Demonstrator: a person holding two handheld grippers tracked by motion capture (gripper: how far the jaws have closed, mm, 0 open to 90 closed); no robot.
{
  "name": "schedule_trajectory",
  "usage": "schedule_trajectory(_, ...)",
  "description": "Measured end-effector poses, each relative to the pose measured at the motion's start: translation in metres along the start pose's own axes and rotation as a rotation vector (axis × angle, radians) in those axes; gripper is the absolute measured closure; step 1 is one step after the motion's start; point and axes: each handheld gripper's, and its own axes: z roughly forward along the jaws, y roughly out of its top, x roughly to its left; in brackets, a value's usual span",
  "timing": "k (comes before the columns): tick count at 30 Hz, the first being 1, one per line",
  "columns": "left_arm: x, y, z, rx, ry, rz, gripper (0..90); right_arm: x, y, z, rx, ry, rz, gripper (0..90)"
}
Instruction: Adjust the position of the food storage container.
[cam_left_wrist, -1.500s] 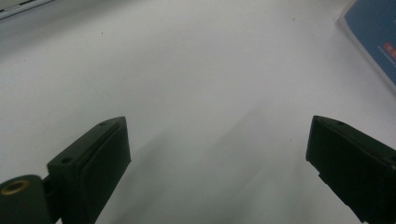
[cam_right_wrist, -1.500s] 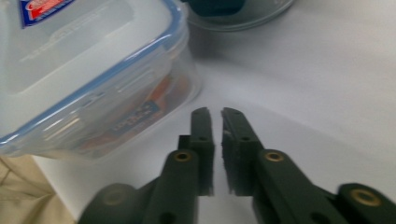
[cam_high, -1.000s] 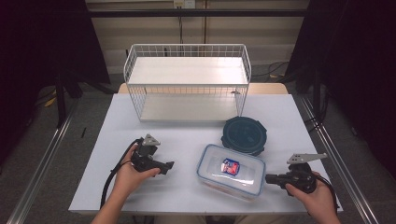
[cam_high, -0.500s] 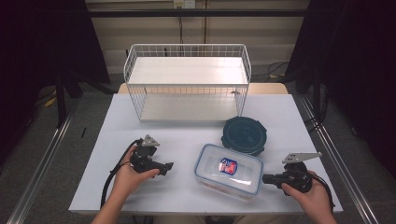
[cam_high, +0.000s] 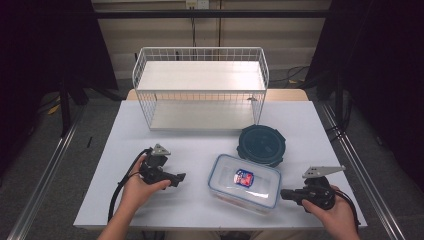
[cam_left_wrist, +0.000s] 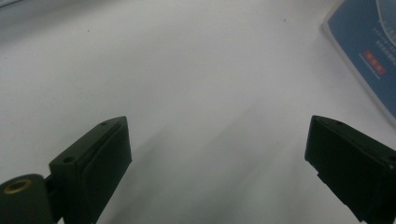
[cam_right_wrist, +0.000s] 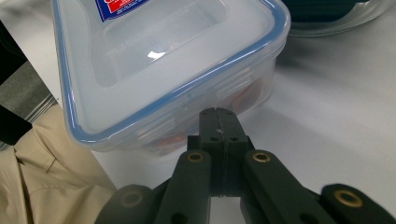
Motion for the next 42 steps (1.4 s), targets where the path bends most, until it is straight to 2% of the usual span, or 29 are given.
schedule_trajectory(3,0.0,0.0,-0.001,0.006,-0.006,0.005,7.0,0.0,0.001,0.001,0.002,-0.003,-0.001,90.0)
schedule_trajectory(5,-0.001,-0.001,0.0,-0.013,-0.008,-0.006,7.0,-0.001,0.002,0.004,-0.002,-0.001,0.004,90.0)
schedule_trajectory(8,0.001,0.001,-0.002,0.007,-0.02,-0.006,6.9,0.0,0.005,0.009,-0.003,-0.003,-0.002,90.0)
schedule_trajectory(11,0.001,0.0,-0.002,-0.005,-0.034,-0.027,6.7,0.002,0.008,0.013,-0.009,-0.008,-0.013,90.0)
schedule_trajectory(14,0.003,-0.001,-0.005,0.01,-0.03,-0.019,6.2,0.003,0.011,0.017,-0.009,-0.005,-0.015,90.0)
schedule_trajectory(17,0.003,-0.002,-0.007,0.003,-0.012,-0.022,6.0,0.005,0.014,0.021,-0.018,-0.02,-0.015,90.0)
schedule_trajectory(18,0.004,-0.002,-0.008,0.02,-0.01,0.001,6.0,0.006,0.015,0.022,-0.021,-0.021,-0.015,90.0)
schedule_trajectory(19,0.004,-0.003,-0.007,0.008,-0.016,-0.013,5.8,0.006,0.016,0.023,-0.019,-0.021,-0.016,90.0)
schedule_trajectory(28,0.006,-0.005,-0.012,0.018,0.001,-0.027,5.7,0.015,0.032,0.043,-0.025,-0.021,-0.029,90.0)
schedule_trajectory(30,0.008,-0.006,-0.014,0.027,-0.006,-0.022,5.7,0.018,0.036,0.048,-0.027,-0.021,-0.024,90.0)
schedule_trajectory(31,0.008,-0.007,-0.014,0.021,-0.007,-0.035,5.7,0.019,0.038,0.05,-0.028,-0.027,-0.019,90.0)
schedule_trajectory(32,0.01,-0.007,-0.015,0.029,-0.004,-0.027,5.7,0.02,0.04,0.052,-0.026,-0.032,-0.024,90.0)
schedule_trajectory(35,0.014,-0.009,-0.019,0.02,0.009,-0.042,5.7,0.022,0.044,0.056,-0.025,-0.03,-0.008,90.0)
schedule_trajectory(36,0.014,-0.01,-0.019,0.012,0.006,-0.054,5.7,0.022,0.046,0.057,-0.027,-0.038,-0.011,90.0)
schedule_trajectory(42,0.018,-0.014,-0.022,0.016,0.015,-0.059,6.0,0.027,0.054,0.067,-0.025,-0.049,-0.019,90.0)
